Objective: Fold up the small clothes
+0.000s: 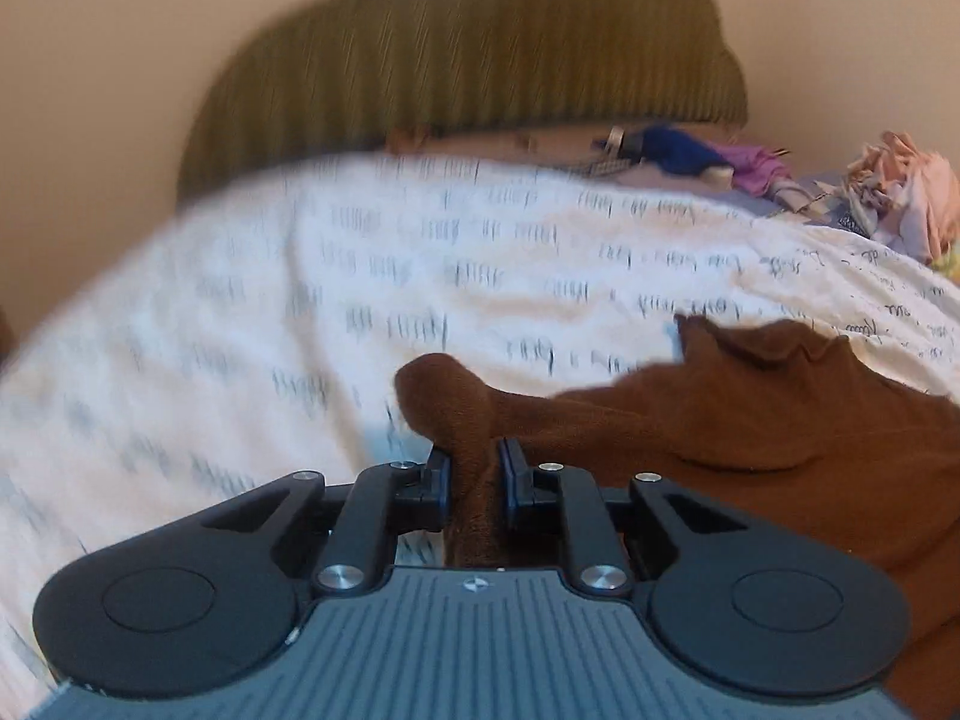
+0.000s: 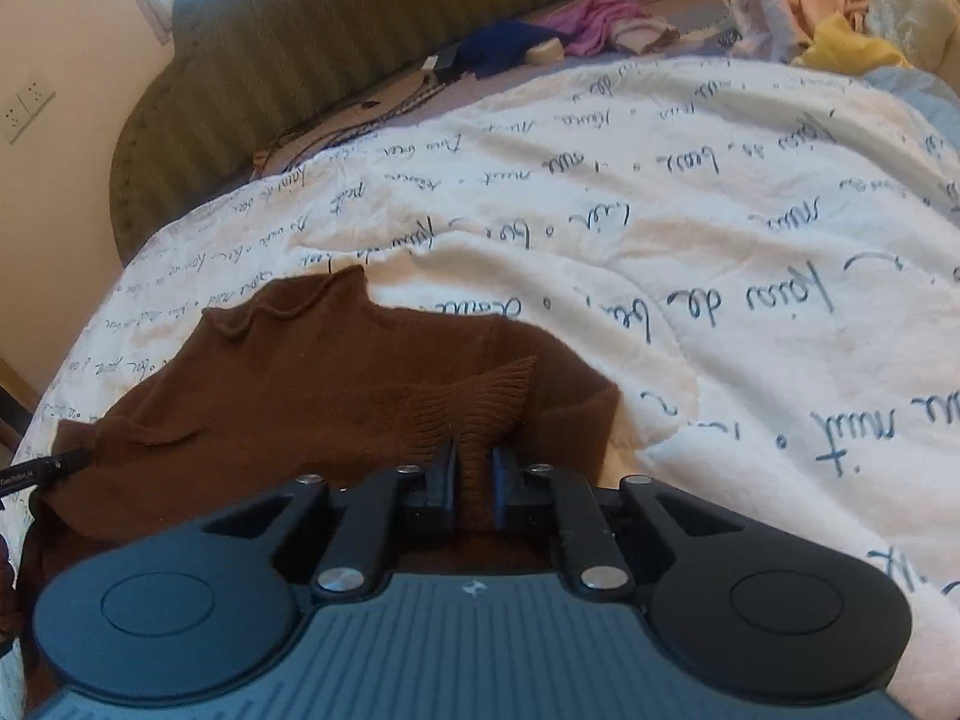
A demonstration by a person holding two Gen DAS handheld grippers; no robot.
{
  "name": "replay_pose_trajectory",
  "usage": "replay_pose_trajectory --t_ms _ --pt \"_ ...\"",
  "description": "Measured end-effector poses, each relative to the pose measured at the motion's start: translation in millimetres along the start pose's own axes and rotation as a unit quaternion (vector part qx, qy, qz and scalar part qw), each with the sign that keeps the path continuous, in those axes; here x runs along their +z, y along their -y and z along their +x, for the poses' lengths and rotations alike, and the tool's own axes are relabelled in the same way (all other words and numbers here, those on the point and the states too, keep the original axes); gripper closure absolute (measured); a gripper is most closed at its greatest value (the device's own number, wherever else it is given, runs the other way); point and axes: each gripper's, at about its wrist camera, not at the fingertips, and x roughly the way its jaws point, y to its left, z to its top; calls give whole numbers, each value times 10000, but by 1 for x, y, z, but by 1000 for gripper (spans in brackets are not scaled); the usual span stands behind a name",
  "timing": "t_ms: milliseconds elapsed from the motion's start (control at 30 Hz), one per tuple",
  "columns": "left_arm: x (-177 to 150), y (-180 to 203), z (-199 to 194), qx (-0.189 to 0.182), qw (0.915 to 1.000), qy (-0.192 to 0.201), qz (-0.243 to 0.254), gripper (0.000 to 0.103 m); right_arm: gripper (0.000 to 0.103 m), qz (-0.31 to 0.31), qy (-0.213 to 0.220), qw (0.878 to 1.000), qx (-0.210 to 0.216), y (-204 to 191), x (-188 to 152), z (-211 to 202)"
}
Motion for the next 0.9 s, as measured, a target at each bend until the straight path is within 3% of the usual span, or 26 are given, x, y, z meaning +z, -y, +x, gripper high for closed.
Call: replay_pose_trajectory --t_ms 67,100,167,233,300,400,467,567,633,700,767,833,867,900 --pt "-4 5 19 226 9986 -335 344 82 96 -102 -211 9995 -200 7 -8 15" --pt "-15 11 30 396 9962 -490 600 81 96 -83 -27 9999 -95 10 -14 14" --pt "-37 27 22 739 9903 -6 1177 78 96 96 126 9999 -18 12 -17 10" --pt "-41 37 2 896 9850 278 1450 71 95 210 178 9996 -45 11 -17 -2" --pt "-41 41 -29 896 9814 763 1519 51 93 138 510 9984 -212 2 -20 -25" --pt "-40 54 -62 379 9813 1265 1398 25 90 -377 766 9963 115 -29 -32 -41" --pt "-44 76 -59 130 9799 1116 1647 25 89 -859 584 9945 125 -57 -40 -29" --pt "-61 93 -15 276 9813 357 1873 26 89 -1401 181 9892 -394 -74 -55 4" --pt "-62 75 -6 95 9881 292 1507 25 90 -1590 493 9856 -301 -59 -71 5" --pt "-58 58 3 -103 9935 96 1131 21 90 -1206 656 9905 60 -36 -75 2" --pt "-54 60 5 37 9927 83 1200 18 90 -923 590 9938 188 -31 -69 1" --pt "-54 67 -14 299 9897 197 1383 24 90 -791 569 9952 -40 -37 -67 -8" --pt "-56 67 -31 185 9905 223 1343 31 88 -620 533 9965 -187 -43 -68 -17" --pt "-58 64 -49 -82 9919 240 1245 28 87 -481 522 9973 -211 -49 -72 -29"
